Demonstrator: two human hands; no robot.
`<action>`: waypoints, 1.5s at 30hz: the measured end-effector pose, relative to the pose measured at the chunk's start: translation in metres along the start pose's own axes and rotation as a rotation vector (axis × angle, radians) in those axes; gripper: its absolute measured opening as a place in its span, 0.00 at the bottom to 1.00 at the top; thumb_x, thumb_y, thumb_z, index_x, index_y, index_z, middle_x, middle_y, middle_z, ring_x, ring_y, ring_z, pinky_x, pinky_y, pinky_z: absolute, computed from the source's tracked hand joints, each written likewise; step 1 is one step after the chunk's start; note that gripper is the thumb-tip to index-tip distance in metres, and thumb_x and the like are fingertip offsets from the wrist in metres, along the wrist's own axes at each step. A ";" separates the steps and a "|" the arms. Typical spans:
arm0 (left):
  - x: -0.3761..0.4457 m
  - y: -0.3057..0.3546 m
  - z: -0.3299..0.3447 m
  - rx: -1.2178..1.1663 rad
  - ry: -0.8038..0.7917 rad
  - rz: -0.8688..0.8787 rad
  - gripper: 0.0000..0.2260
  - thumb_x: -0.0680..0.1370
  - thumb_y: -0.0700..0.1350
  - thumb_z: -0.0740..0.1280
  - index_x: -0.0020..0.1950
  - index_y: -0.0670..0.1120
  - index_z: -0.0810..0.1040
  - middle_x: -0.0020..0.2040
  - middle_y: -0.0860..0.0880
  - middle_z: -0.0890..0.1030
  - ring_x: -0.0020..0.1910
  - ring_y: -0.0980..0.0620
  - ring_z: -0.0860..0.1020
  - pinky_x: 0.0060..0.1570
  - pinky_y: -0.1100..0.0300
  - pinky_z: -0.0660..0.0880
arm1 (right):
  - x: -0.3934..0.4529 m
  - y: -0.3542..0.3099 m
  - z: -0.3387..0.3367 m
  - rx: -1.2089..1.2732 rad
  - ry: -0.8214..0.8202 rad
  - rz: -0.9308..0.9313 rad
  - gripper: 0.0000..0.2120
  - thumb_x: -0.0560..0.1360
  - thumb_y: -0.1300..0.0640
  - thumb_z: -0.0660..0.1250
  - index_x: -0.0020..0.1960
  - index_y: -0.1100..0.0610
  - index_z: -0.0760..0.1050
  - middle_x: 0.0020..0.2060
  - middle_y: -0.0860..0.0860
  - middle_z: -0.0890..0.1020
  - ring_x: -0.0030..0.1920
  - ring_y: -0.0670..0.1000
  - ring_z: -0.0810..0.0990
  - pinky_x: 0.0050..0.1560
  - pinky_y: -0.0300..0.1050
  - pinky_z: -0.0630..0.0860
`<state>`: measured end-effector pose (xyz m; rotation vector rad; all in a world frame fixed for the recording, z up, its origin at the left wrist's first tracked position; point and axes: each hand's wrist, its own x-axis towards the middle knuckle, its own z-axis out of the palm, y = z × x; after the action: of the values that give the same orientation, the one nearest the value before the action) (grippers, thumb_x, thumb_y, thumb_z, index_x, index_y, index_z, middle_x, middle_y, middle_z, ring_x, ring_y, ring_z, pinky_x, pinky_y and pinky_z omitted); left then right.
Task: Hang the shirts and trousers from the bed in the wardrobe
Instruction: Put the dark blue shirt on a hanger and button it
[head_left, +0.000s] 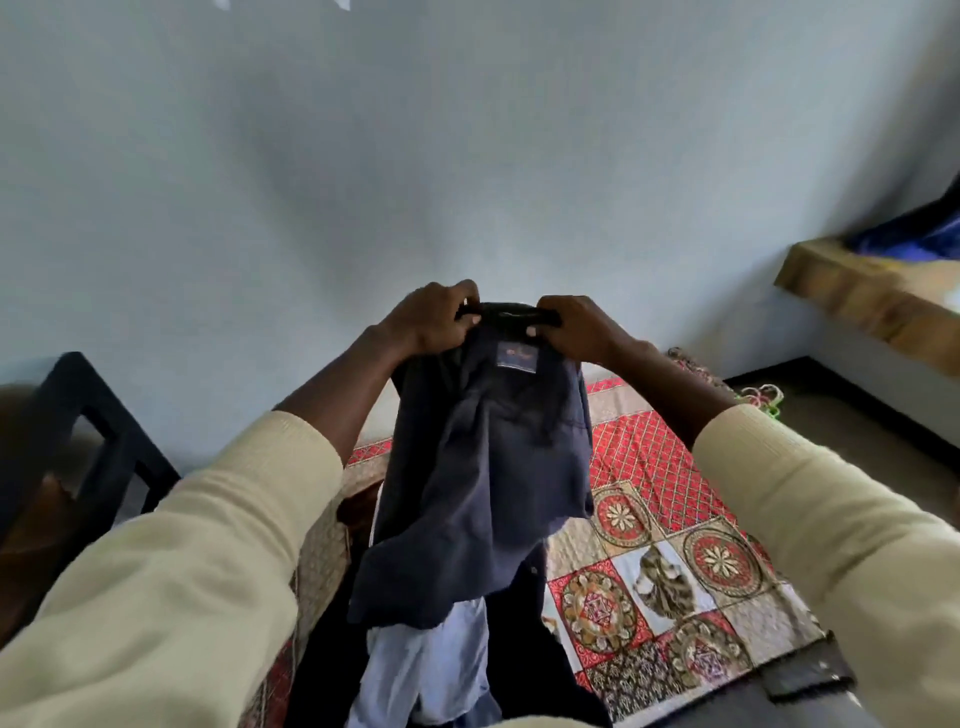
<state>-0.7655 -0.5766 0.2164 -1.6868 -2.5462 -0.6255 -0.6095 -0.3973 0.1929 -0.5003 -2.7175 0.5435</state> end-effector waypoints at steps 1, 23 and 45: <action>0.002 0.015 -0.006 0.054 0.051 0.023 0.09 0.79 0.48 0.65 0.55 0.46 0.72 0.46 0.42 0.82 0.46 0.39 0.79 0.45 0.53 0.73 | -0.008 0.006 -0.013 -0.026 -0.056 0.017 0.11 0.75 0.53 0.71 0.46 0.62 0.75 0.40 0.54 0.77 0.47 0.59 0.78 0.43 0.45 0.64; -0.033 0.268 0.036 0.234 0.298 -0.093 0.15 0.82 0.53 0.60 0.57 0.43 0.74 0.49 0.35 0.80 0.49 0.33 0.78 0.48 0.47 0.74 | -0.261 0.140 -0.119 0.229 0.434 0.286 0.10 0.71 0.65 0.56 0.51 0.58 0.61 0.42 0.59 0.75 0.41 0.60 0.74 0.41 0.53 0.69; -0.092 0.288 0.101 -0.002 -0.113 -0.359 0.11 0.75 0.40 0.65 0.57 0.38 0.75 0.49 0.37 0.79 0.46 0.38 0.79 0.42 0.52 0.76 | -0.323 0.114 -0.139 -0.471 0.228 0.543 0.12 0.77 0.60 0.60 0.53 0.63 0.80 0.53 0.61 0.82 0.53 0.64 0.81 0.48 0.49 0.75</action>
<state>-0.4516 -0.5265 0.1928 -1.3060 -2.9588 -0.5581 -0.2398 -0.3835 0.1884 -1.3491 -2.4626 -0.0530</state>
